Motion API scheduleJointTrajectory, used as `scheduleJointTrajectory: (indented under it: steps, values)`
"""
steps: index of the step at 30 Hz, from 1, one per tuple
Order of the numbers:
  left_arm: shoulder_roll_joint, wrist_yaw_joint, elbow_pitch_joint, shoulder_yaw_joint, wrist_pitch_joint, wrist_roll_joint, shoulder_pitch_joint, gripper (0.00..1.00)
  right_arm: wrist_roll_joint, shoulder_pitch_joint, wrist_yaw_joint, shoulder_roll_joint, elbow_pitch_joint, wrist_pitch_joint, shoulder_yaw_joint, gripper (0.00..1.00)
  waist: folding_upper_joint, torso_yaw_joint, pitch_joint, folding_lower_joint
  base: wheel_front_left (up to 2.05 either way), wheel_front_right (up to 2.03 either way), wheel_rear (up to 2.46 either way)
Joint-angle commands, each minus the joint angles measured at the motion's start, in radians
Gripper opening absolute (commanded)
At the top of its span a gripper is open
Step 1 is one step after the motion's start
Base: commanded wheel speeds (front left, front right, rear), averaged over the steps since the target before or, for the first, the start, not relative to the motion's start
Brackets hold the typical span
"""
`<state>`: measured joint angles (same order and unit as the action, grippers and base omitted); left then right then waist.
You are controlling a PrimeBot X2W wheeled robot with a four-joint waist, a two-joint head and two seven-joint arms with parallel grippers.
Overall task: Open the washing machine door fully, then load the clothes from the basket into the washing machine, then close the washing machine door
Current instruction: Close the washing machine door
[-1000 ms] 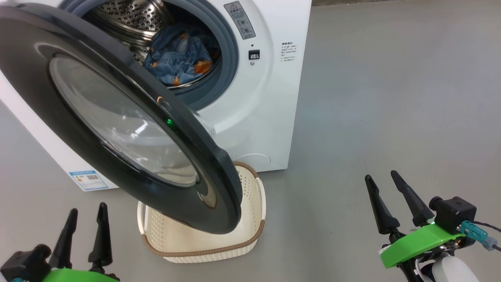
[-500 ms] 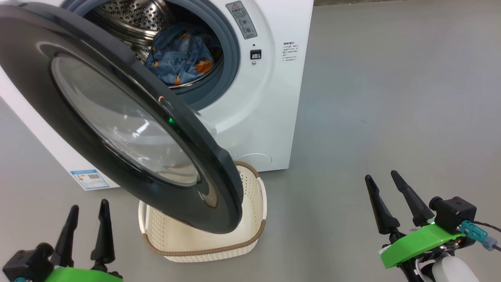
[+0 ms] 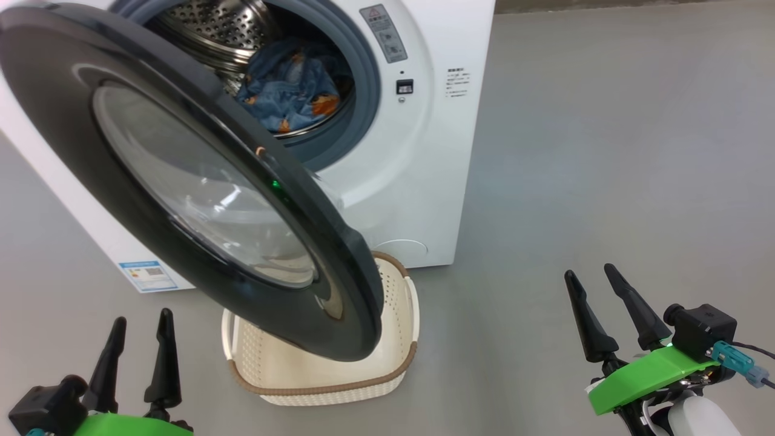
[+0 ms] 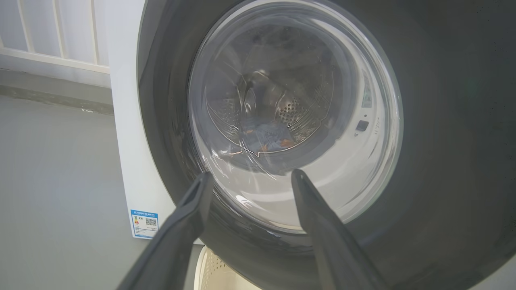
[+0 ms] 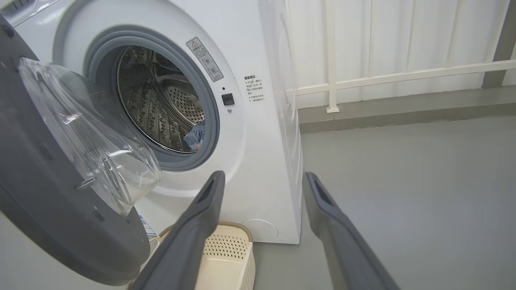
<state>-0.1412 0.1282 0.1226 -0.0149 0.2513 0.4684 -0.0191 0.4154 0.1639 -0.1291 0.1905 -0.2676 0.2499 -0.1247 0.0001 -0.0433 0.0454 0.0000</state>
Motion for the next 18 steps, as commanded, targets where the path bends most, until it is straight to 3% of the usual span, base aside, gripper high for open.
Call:
scheduleJointTrajectory:
  steps: [1,2,3,12,18]
  values:
    - [-0.013,0.002,-0.027,0.032,0.01,-0.009,-0.024,1.0,-0.001,0.01,-0.002,0.007,0.025,0.012,-0.024,0.44,-0.0001,0.01,-0.004,0.0,0.0,0.0,0.0]
    - [-0.013,0.002,-0.027,0.03,0.01,-0.008,-0.023,1.0,0.0,0.01,-0.002,0.006,0.027,0.012,-0.025,0.18,-0.0001,0.016,-0.006,0.0,0.0,0.0,0.0]
    - [-0.012,0.002,-0.027,0.028,0.01,-0.008,-0.023,1.0,0.001,0.011,-0.002,0.005,0.029,0.012,-0.028,0.0,-0.0001,0.023,-0.007,0.0,0.0,0.0,0.0]
    - [-0.008,0.002,-0.028,0.027,0.01,-0.006,-0.024,1.0,0.009,0.062,-0.002,-0.001,0.111,0.012,-0.062,0.0,-0.0001,0.099,-0.015,0.0,0.0,0.0,0.0]
    - [-0.006,0.002,-0.029,0.022,0.01,-0.004,-0.024,1.0,0.028,0.105,-0.002,-0.011,0.23,0.012,-0.096,0.0,-0.0001,0.154,-0.017,0.0,0.0,0.0,0.0]
